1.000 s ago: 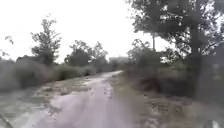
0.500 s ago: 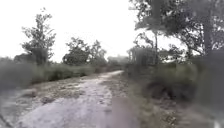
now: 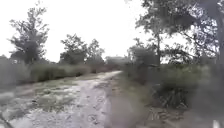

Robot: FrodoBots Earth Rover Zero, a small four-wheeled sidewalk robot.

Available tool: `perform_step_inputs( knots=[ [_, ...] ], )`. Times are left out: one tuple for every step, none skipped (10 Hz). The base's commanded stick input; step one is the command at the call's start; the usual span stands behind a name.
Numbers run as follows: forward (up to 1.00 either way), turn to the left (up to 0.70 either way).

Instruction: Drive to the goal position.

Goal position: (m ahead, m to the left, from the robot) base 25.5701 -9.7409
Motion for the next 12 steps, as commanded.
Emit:
perform_step_inputs(
  knots=[
    [1.0, 0.27],
    [1.0, 0.27],
    [1.0, 0.27],
    [1.0, 0.27],
    [1.0, 0.27],
    [1.0, 0.27],
    [1.0, 0.0],
    [1.0, 0.0],
    [1.0, 0.0],
    [1.0, 0.0],
    [1.0, 0.0],
    [1.0, 0.06]
  ],
)
